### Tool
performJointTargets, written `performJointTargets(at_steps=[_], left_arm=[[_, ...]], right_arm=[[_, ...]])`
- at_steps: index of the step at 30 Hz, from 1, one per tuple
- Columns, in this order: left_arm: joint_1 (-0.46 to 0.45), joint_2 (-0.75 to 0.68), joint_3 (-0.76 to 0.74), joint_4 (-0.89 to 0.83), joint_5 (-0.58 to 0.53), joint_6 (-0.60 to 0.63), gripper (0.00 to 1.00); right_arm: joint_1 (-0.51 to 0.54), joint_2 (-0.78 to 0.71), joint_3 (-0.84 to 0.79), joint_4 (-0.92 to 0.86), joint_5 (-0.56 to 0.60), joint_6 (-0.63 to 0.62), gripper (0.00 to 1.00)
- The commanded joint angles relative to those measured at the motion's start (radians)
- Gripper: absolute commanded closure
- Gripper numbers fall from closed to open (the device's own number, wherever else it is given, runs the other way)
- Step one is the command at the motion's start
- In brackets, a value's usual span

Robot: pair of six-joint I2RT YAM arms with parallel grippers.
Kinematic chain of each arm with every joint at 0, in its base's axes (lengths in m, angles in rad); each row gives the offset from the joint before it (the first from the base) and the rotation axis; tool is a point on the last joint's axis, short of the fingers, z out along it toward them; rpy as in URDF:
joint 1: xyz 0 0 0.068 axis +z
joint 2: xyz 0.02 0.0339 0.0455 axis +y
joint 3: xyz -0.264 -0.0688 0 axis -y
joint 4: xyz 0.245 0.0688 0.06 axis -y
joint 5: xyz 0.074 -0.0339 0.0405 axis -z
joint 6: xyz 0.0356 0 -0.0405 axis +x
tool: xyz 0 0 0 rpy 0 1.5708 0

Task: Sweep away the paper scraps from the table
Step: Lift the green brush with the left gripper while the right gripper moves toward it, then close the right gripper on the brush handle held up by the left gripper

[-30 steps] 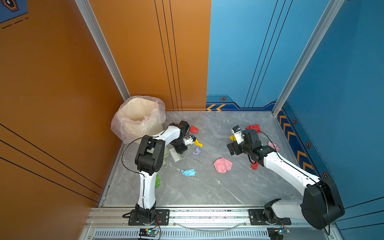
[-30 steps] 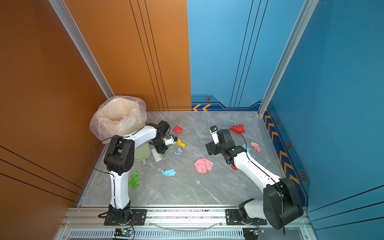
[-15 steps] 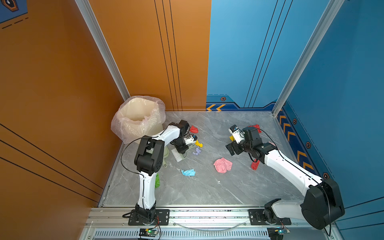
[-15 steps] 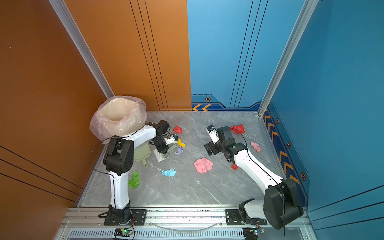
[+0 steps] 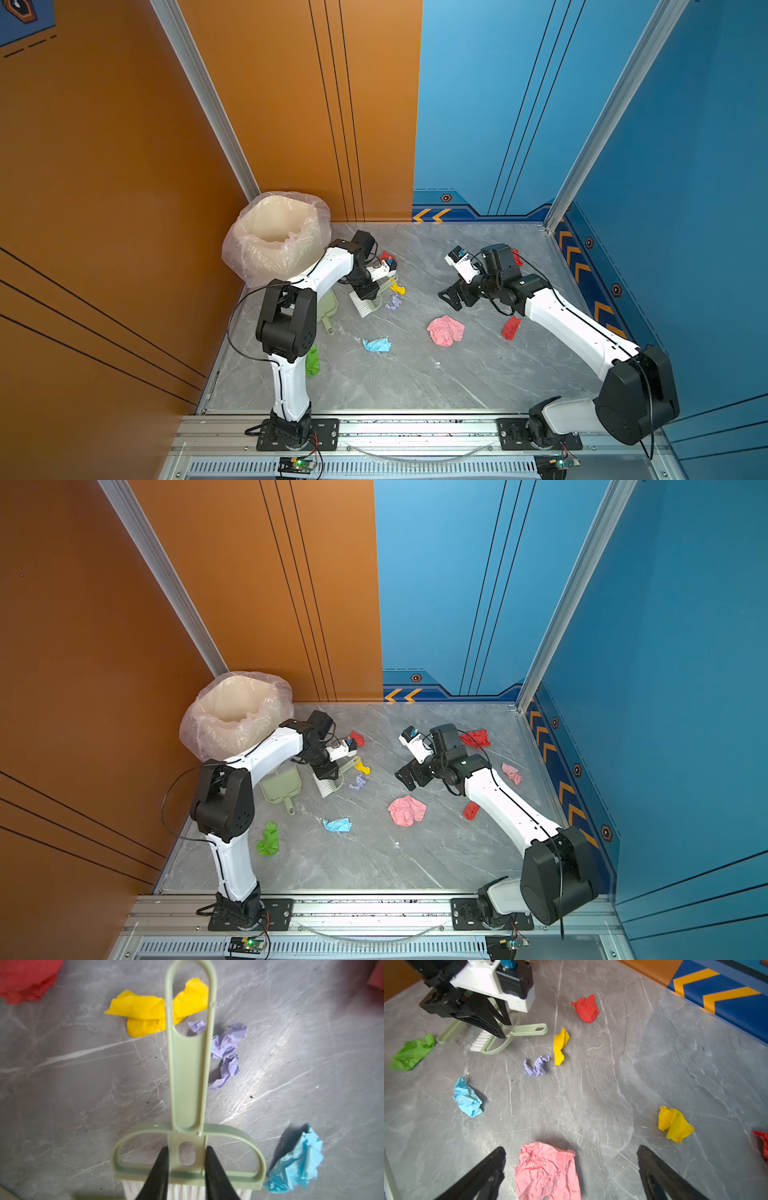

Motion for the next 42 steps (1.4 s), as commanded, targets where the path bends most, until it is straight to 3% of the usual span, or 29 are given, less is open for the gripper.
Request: performJointTargets(at_steps=[1, 7, 17, 27, 35, 42], left_arm=[[0.013, -0.066, 0.002, -0.017, 0.162, -0.005, 0.92], [0.022, -0.128, 0.005, -0.017, 0.336, 0.003, 0.96], [0.027, -0.193, -0.017, -0.017, 0.53, 0.027, 0.97], [0.034, -0.223, -0.031, -0.017, 0.685, 0.048, 0.95], [0.027, -0.234, -0.044, -0.015, 0.74, 0.067, 0.94], [0.028, -0.241, -0.046, -0.015, 0.842, 0.091, 0.93]], right_arm=[[0.007, 0.008, 0.057, -0.074, -0.148, -0.035, 0.0], [0.007, 0.008, 0.103, -0.098, -0.304, -0.039, 0.0], [0.007, 0.019, 0.174, -0.144, -0.446, -0.061, 0.0], [0.006, 0.135, 0.324, -0.226, -0.641, -0.054, 0.0], [0.007, 0.236, 0.429, -0.265, -0.701, -0.063, 0.0], [0.027, 0.266, 0.466, -0.265, -0.673, -0.108, 0.0]])
